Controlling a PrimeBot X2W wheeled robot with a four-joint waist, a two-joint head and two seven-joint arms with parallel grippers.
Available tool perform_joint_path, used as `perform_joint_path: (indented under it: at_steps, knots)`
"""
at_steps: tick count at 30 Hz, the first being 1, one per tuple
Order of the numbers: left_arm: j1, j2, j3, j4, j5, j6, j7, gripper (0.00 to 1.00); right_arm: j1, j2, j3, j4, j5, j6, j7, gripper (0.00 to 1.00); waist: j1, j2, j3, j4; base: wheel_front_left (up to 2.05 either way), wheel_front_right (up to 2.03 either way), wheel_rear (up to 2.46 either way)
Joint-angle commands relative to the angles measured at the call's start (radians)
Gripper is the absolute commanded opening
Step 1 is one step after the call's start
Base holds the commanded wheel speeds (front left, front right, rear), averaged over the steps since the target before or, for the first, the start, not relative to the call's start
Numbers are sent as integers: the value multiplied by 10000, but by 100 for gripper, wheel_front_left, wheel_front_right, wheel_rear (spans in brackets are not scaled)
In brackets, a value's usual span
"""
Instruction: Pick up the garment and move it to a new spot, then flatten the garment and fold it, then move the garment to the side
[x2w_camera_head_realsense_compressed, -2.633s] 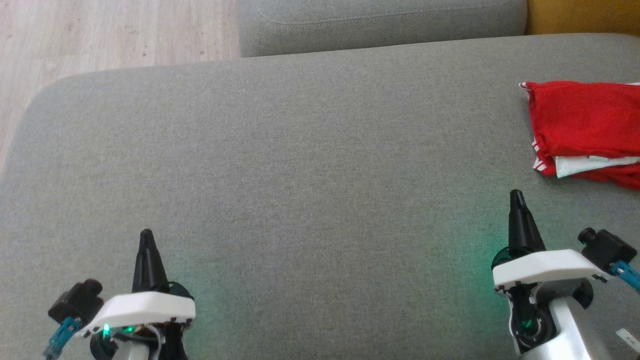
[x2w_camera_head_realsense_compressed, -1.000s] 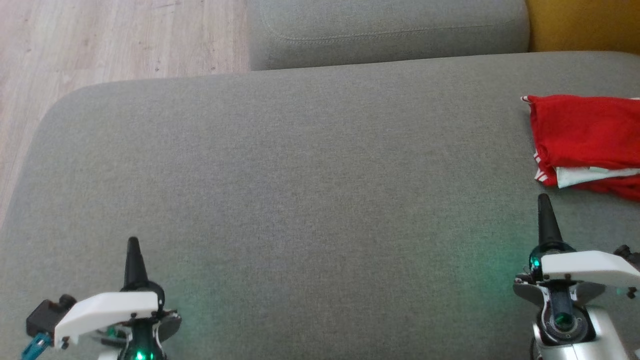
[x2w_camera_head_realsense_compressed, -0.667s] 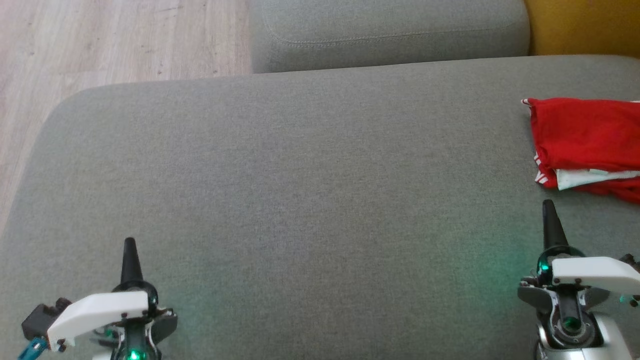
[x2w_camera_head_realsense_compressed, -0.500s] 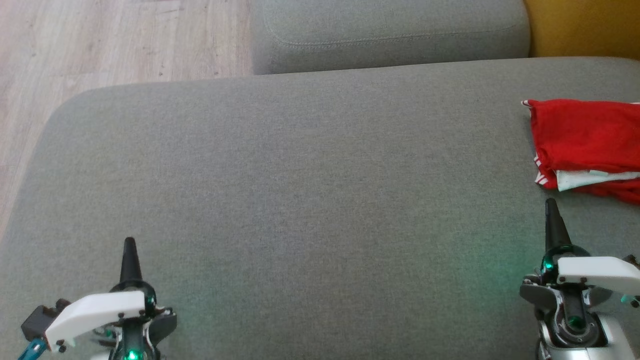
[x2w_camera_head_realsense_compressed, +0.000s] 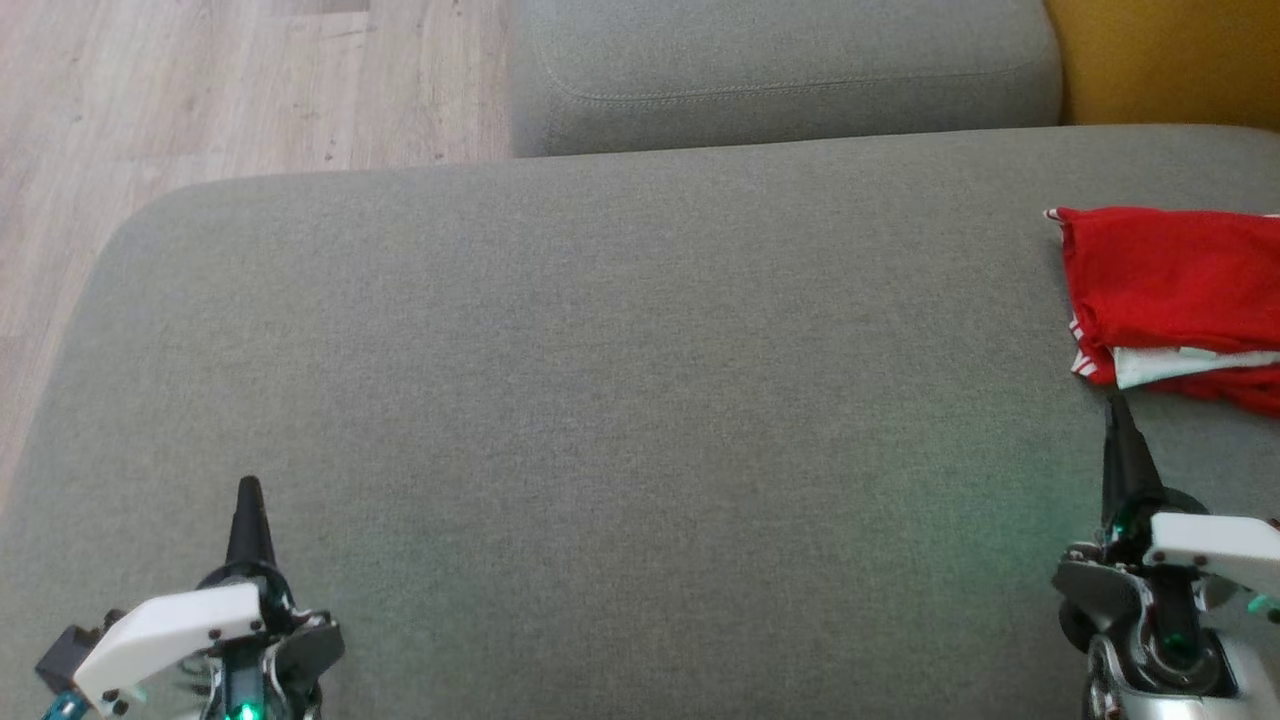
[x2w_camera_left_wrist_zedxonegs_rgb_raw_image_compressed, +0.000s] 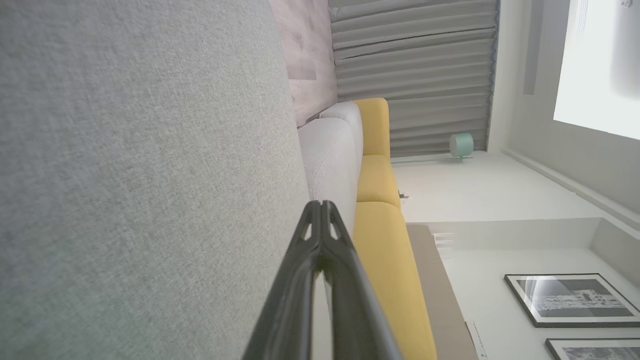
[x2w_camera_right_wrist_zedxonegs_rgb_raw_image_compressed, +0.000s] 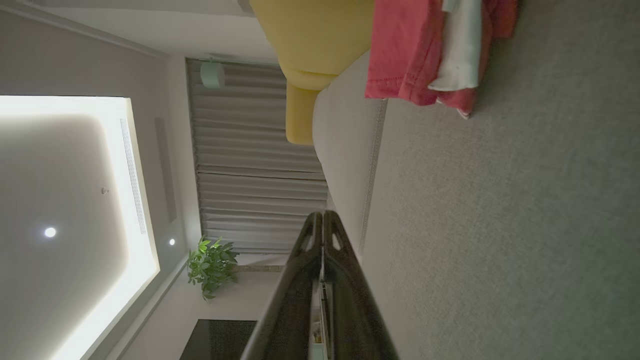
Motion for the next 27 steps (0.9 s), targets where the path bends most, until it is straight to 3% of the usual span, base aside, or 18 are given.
perform_joint_path:
  at_steps: [1, 10, 27]
  knots:
    - [-323, 76, 367, -370, -314, -126, 110, 0, -77, -148, 136, -454, 383, 65, 144, 0, 0, 0, -18, 9, 0, 0, 0]
    - [-318, 81, 498, -403, -1070, -209, 339, 0, -15, -146, 3, -572, 1214, 69, 376, 0, 0, 0, -89, 41, 0, 0, 0]
    - [-318, 81, 498, -404, -1070, -209, 339, 0, -18, -121, -33, -570, 1184, 69, 405, 0, 0, 0, -89, 41, 0, 0, 0]
